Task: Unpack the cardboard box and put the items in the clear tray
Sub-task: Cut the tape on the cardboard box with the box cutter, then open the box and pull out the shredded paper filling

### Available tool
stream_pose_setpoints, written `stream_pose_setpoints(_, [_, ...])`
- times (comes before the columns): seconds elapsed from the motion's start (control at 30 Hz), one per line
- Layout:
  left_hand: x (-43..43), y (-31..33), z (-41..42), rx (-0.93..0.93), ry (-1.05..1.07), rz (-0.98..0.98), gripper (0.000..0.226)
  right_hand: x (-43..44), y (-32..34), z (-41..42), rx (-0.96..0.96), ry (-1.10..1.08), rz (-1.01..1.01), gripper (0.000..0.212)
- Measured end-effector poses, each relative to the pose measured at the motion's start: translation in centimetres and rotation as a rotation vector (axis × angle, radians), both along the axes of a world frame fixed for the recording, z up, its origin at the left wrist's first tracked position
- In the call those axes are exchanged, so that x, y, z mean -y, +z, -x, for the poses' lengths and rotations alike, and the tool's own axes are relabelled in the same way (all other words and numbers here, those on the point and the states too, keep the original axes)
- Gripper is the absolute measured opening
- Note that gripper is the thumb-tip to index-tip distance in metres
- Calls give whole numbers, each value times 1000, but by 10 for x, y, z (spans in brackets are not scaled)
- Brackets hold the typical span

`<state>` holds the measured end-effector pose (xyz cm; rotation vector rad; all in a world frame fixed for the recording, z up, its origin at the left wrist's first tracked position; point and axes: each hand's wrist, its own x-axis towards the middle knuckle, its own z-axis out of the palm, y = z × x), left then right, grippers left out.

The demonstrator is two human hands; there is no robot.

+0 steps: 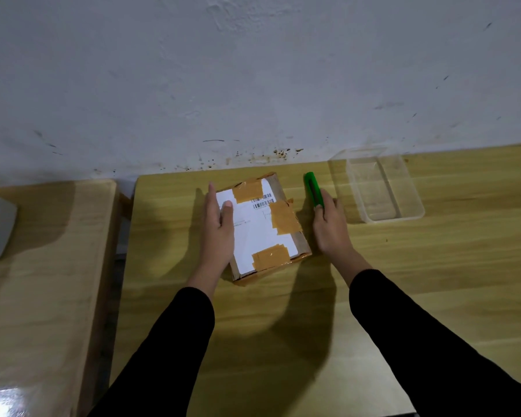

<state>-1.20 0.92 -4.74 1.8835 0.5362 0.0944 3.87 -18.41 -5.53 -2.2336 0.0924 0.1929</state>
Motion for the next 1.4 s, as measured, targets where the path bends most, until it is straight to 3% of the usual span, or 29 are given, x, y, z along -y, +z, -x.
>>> stream_pose_setpoints(0.3, [-6,-4,-4,-27,-49,34,53,-10,-10,-14,6,6,179,44])
stream_pose_setpoints(0.57, [-6,-1,-4,1,-77,62,56,-9,-4,-22,24,-181,157,35])
stream_pose_setpoints(0.93, [-8,0,-9,1,-184,112,57,-9,-2,-30,-2,-207,193,34])
stream_pose_setpoints(1.07, [-10,2,-10,12,-203,112,59,-11,9,-16,134,-220,138,35])
stream_pose_setpoints(1.2, [-11,6,1,21,-104,156,60,-20,32,-13,308,5,-30,30])
stream_pose_setpoints(1.3, [-8,10,34,20,-9,202,56,-25,43,-26,148,294,-69,34])
stream_pose_setpoints(1.4, [7,12,83,19,18,174,51,-23,43,-29,-12,382,-60,36])
